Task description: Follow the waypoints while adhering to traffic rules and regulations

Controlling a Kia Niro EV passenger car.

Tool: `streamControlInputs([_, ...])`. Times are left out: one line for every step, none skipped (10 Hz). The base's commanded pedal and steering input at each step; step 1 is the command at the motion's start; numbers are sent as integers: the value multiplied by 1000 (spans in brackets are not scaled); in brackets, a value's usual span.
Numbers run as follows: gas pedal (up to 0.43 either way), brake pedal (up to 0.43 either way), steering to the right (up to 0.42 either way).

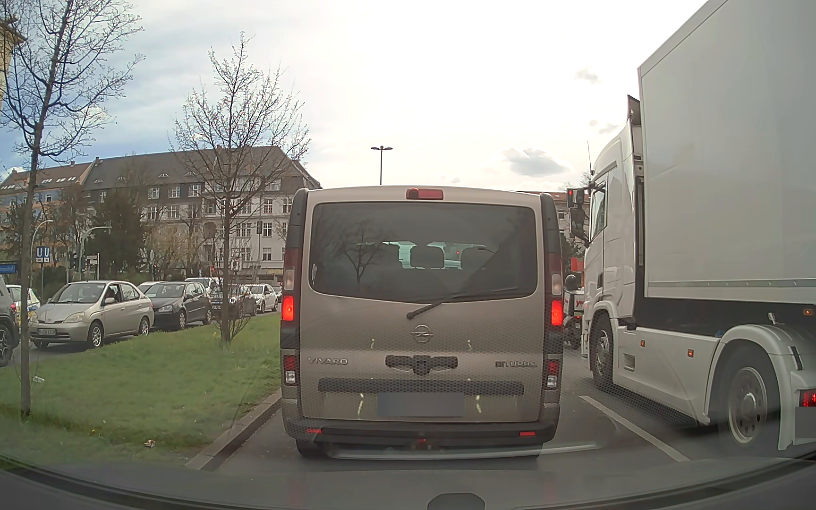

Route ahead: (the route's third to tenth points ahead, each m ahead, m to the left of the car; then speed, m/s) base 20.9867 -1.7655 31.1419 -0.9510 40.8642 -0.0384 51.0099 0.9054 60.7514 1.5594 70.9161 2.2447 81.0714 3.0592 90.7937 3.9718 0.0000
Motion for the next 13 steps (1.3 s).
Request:
streamControlInputs([0,299,-3])
streamControlInputs([0,299,-3])
streamControlInputs([0,305,-3])
streamControlInputs([0,299,-3])
streamControlInputs([0,299,-3])
streamControlInputs([0,305,-3])
streamControlInputs([0,299,-3])
streamControlInputs([0,299,-3])
streamControlInputs([0,305,-3])
streamControlInputs([0,305,-3])
streamControlInputs([0,299,-3])
streamControlInputs([0,299,-3])
streamControlInputs([0,299,-3])
